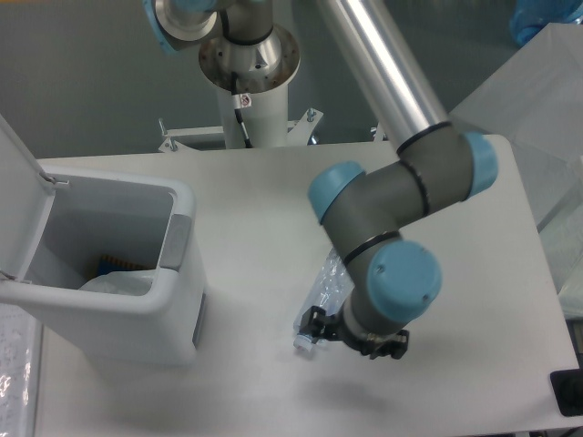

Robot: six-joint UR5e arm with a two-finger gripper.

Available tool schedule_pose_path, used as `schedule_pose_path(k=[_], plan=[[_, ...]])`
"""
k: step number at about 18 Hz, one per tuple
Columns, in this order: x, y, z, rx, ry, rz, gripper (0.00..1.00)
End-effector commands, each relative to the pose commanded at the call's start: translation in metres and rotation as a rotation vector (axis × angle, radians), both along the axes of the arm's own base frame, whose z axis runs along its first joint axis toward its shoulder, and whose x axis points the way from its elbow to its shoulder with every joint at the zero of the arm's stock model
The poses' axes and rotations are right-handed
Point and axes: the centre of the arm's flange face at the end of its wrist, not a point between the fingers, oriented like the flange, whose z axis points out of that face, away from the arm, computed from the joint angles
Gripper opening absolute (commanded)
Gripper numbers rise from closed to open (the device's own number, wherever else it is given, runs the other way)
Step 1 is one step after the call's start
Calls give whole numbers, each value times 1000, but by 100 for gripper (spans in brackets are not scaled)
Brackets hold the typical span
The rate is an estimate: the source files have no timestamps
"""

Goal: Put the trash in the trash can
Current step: 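Rotate the gripper and lower it around the bottle's cap end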

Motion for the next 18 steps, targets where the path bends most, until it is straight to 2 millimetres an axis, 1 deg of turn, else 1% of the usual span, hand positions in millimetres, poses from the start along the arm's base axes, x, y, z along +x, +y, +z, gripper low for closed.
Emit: schedule_pose_path(k=[1,3,5,6,7,9,10,13,14,16,17,18], plan=[[6,3,-4,-17,9,-13,100],[18,4,-20,-68,13,-52,100],[28,9,-31,-95,20,-89,100],[28,11,-40,-103,23,-94,100],[28,12,-44,-114,34,-99,100],[39,20,-47,-133,52,-125,99],[40,20,-49,-136,48,-127,94],[51,27,-57,-144,44,-142,90],[53,29,-59,-148,42,-147,88],[54,28,-60,-152,38,-149,76],[54,28,-61,-155,34,-149,72],[54,28,-62,-156,33,-149,71]])
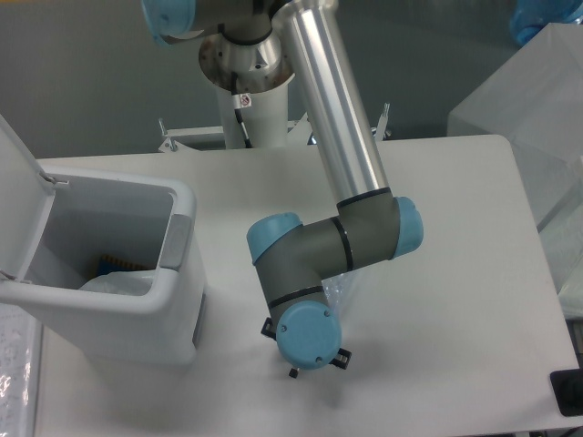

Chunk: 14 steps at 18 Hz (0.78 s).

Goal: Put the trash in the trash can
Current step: 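Rotate the gripper and lower it around the bottle's cap end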

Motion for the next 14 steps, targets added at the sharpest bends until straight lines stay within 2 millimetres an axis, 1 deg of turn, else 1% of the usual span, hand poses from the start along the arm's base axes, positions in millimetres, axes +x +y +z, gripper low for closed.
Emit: schedule_pose_path(k=[2,3,5,7,9,10,14], plan=[[2,0,0,-2,-2,-2,61],[2,0,0,-2,-2,-2,58],[2,-1,-3,-3,-1,0,56],[2,-2,-2,-11,0,-3,50],[2,-2,-2,-13,3,-4,49],[2,-2,-2,-15,5,-5,46],[3,-3,1,-15,3,-1,31]])
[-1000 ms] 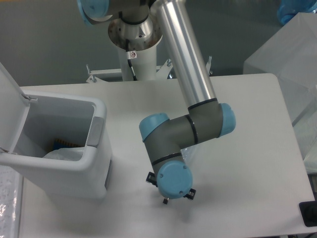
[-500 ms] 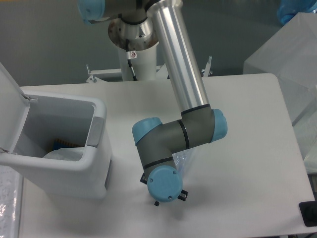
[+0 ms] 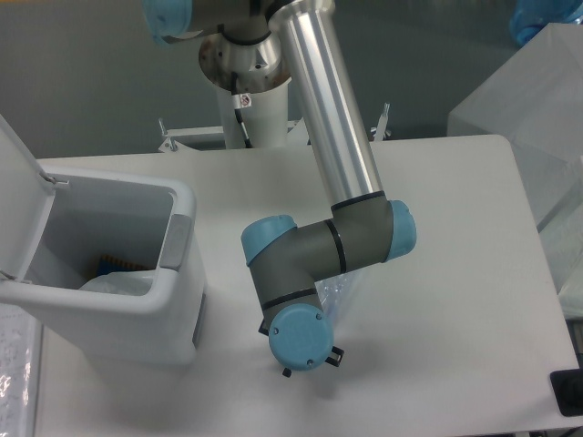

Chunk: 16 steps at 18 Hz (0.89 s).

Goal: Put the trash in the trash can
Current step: 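Rotate the gripper and lower it around the bottle's cap end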

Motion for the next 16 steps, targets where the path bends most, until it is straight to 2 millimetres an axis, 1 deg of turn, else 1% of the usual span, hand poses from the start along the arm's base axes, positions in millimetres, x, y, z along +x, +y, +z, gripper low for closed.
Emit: schedule_pose_path(k=[2,5,8,9,11,13,16], plan=[[-1,-1,3,1,3,0,21],[-2,0,8,9,8,-1,13],[-9,-4,26,36,19,11,11],[-10,-5,28,39,20,13,11],[-15,-9,45,61,33,25,10],[-19,-7,58,107,29,37,10],[-29,-2,106,241,14,68,10]])
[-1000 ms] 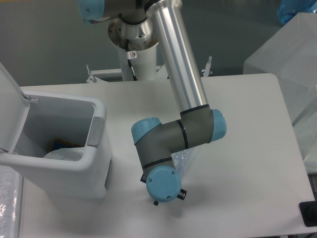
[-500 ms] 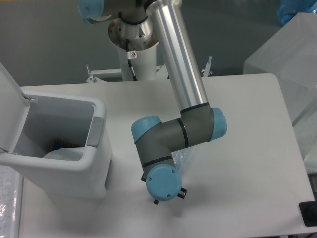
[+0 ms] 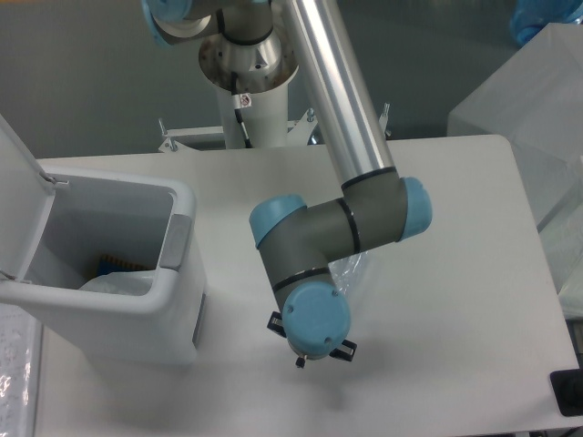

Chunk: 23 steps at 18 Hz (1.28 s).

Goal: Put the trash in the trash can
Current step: 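Rotate the gripper and lower it around the bottle's cap end, then close the gripper on the bottle cap and lift it, then carry the bottle over the trash can opening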

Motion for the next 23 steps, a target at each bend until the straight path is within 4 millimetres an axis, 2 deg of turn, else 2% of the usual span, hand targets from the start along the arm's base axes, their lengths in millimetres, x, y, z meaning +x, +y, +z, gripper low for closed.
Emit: schedule_pose_path(k=[2,5,8,13,16,18,23], plan=[[0,3,44,138,-2,20,10],[-6,3,96,339,23,34,10],[-12,-9,151,548,14,65,10],[-6,-30,242,855,-14,43,10],[-1,-32,283,936,-22,73,10],[12,-38,316,1005,-43,54,7],[41,-47,357,1115,-131,-10,7]])
